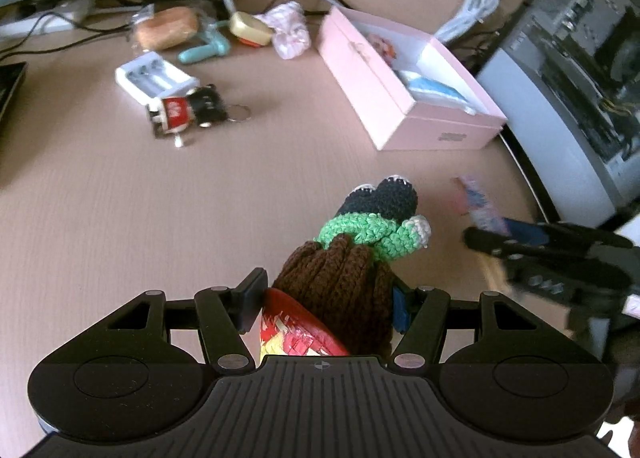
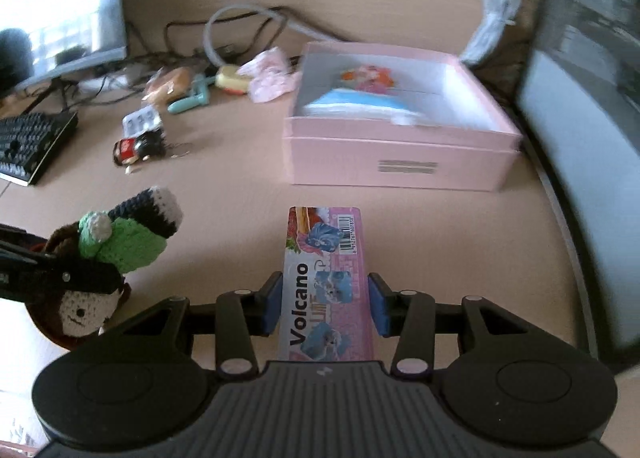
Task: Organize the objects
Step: 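Lower the crocheted doll into the pink box and open the left gripper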
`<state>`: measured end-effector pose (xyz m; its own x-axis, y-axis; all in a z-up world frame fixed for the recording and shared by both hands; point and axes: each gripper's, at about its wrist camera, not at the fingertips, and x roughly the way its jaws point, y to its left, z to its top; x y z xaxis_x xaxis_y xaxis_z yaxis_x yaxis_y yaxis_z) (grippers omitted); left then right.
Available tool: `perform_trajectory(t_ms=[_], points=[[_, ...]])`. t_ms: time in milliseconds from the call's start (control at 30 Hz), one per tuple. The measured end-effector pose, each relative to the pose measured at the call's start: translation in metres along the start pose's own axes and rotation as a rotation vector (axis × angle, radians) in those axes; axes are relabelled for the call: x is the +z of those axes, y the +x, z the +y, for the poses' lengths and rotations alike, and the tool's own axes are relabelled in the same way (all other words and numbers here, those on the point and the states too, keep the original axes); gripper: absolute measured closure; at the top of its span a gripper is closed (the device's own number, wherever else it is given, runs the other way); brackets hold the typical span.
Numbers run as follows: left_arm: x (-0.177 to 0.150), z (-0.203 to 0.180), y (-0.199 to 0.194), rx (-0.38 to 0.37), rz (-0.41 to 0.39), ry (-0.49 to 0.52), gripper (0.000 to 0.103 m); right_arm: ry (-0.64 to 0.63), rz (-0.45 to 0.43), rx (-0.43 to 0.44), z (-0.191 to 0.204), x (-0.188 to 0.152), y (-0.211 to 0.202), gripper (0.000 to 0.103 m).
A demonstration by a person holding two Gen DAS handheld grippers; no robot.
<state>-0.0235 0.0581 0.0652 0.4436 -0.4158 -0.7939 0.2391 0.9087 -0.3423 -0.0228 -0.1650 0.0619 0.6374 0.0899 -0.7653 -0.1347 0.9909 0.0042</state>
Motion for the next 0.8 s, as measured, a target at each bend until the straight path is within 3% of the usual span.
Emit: perform_trajectory(t_ms=[200,433,633,800], points=[[0.021,-0.02,0.002,-0.058,0.007,0.014,0.037,0.111,-0.059,-0.051,-0.037,-0.006,-0.042,0.06],[0.108,-0.072,-0.003,-0.171,-0.097,0.061,0.038,0.15,-0.146,-0.087,-0.053,-0.02,-0.075,0.06],[0.185,-0.107,0.064,-0.167,-0.114,-0.137,0.037,0.169,-0.175,-0.087,-0.063,-0.033,-0.074,0.06],[0.21,-0.118,0.141,-0.143,-0.094,-0.358,0.036,0.187,-0.161,-0.061,-0.067,-0.044,-0.066,0.06]])
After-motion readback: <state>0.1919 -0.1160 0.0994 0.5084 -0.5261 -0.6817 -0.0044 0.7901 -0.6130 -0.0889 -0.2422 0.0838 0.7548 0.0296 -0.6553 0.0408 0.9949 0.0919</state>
